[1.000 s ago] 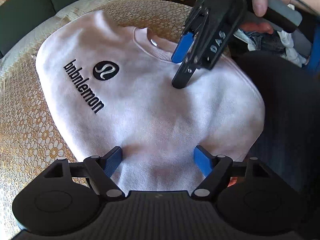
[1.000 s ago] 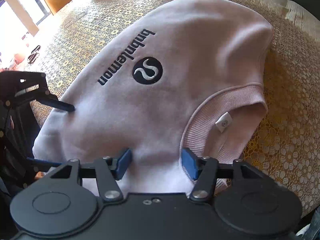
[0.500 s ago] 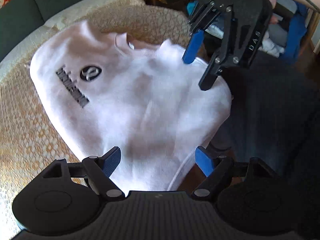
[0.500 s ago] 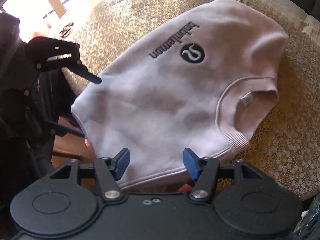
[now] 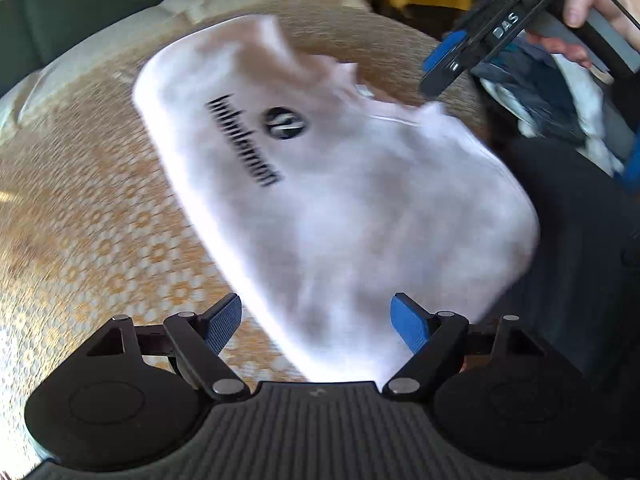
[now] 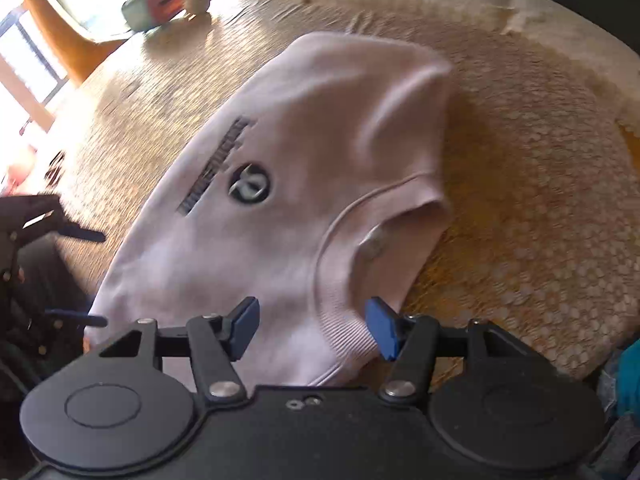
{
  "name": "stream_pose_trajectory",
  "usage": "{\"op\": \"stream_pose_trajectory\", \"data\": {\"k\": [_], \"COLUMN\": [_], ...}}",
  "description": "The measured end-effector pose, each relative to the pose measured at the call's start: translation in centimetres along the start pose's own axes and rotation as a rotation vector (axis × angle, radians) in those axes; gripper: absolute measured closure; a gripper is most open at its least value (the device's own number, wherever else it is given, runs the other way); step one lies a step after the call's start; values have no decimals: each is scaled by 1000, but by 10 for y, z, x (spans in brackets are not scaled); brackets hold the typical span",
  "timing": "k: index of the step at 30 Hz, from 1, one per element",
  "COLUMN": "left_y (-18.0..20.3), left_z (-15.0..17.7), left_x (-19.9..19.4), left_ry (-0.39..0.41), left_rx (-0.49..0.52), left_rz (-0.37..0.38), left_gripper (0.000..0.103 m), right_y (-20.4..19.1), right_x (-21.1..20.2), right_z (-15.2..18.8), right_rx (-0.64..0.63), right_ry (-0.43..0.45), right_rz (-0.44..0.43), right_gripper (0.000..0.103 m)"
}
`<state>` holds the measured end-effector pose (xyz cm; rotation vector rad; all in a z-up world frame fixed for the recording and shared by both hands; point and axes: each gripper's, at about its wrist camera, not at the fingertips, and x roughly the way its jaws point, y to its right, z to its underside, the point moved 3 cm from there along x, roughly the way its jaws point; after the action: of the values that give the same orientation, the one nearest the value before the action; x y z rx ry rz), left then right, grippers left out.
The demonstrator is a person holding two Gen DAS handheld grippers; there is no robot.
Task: Fold clothes
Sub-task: 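Lay the folded sweatshirt down and open both grippers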
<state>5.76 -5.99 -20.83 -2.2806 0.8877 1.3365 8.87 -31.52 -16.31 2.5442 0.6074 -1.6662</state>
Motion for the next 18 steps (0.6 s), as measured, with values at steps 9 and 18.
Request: {"op": "stream_pose_trajectory", "data": {"k": [9, 18], "left_y": [-77, -155], "left_z": [-92, -172], "left_x": [45, 108], "left_ry": [-3, -16], "left_rx": [-51, -350], "left_rz": [-60, 19], "left_gripper": [22, 22], "right_y": [45, 53], "right_x": [51, 75], "right_z": [-41, -33], "right_rx": [236, 229], "right_ry": [60, 26], "right_rz": [54, 61], "right_gripper": [0, 0]}}
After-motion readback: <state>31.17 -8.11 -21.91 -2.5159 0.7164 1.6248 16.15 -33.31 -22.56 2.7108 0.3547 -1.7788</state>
